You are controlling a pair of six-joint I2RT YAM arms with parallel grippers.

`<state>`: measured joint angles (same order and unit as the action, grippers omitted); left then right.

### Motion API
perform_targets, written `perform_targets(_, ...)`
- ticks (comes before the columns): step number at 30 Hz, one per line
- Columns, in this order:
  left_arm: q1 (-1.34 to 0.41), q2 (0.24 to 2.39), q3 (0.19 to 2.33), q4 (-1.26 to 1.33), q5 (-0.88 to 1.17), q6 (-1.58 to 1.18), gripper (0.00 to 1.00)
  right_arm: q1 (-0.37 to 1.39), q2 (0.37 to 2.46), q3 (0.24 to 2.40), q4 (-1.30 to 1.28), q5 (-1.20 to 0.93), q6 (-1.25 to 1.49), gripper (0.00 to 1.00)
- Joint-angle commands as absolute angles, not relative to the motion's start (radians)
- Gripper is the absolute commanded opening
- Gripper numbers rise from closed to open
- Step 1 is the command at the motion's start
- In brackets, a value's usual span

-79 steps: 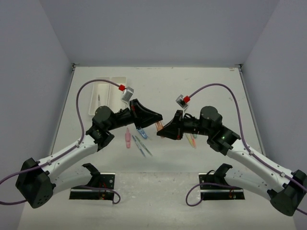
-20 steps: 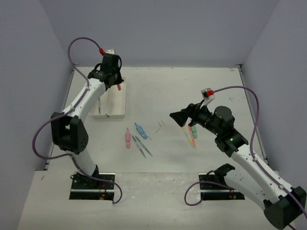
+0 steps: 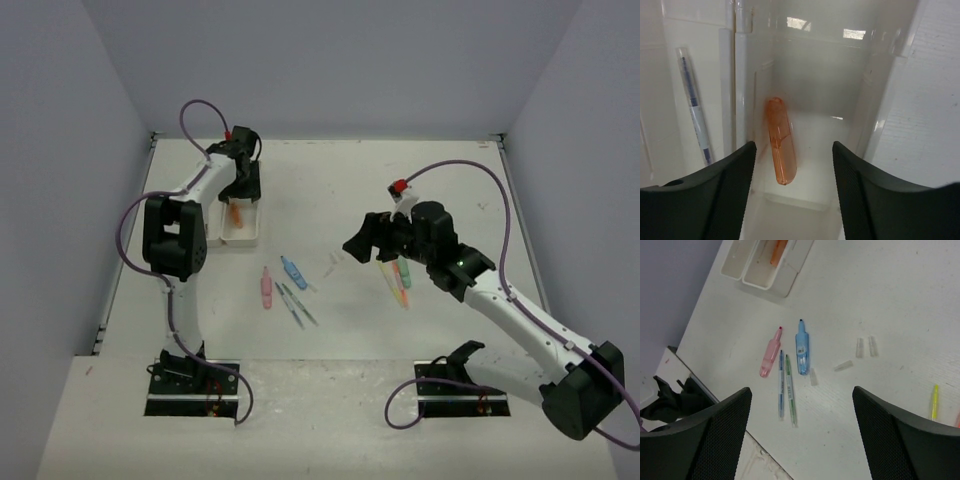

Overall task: Sort the stationery into containers
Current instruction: Place the stationery in the storage box, then pick up the pen from the center of the board.

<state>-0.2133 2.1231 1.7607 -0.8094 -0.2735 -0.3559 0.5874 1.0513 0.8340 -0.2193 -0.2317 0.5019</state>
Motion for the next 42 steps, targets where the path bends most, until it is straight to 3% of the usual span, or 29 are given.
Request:
perform_targets(1,-0.232,2.015,1.796,-0.84,-0.281,-0.349,0.74,0.722,1.155,0.971,-0.376,-0.021,0.442,0.79)
perform_targets(5,-0.287,1.846,1.762,-0.843,-0.31,-0.377,0.86,0.863,1.268,1.022,-0.412,0.103,0.454,0.64)
perform_targets(8,-0.34,1.654,1.656,-0.781,-0.329,-0.401,1.0,0.975,1.363,1.046,-0.426,0.171,0.462,0.6)
perform_targets(10,-0.374,1.567,1.605,-0.755,-0.283,-0.41,1.0,1.021,1.428,1.092,-0.454,0.228,0.464,0.59)
perform_targets(14,-0.416,1.248,1.357,-0.621,-0.23,-0.469,1.0,1.092,1.598,1.168,-0.467,0.269,0.463,0.45)
perform_targets(23,-0.416,0.846,1.02,-0.568,-0.259,-0.46,1.0,1.169,1.824,1.296,-0.508,0.278,0.468,0.38)
perform_targets(34,-0.416,0.747,0.84,-0.577,-0.309,-0.428,1.0,1.17,1.935,1.338,-0.511,0.258,0.472,0.32)
perform_targets(42,-0.414,0.732,0.829,-0.574,-0.311,-0.428,1.0,1.17,1.974,1.345,-0.5,0.242,0.476,0.26)
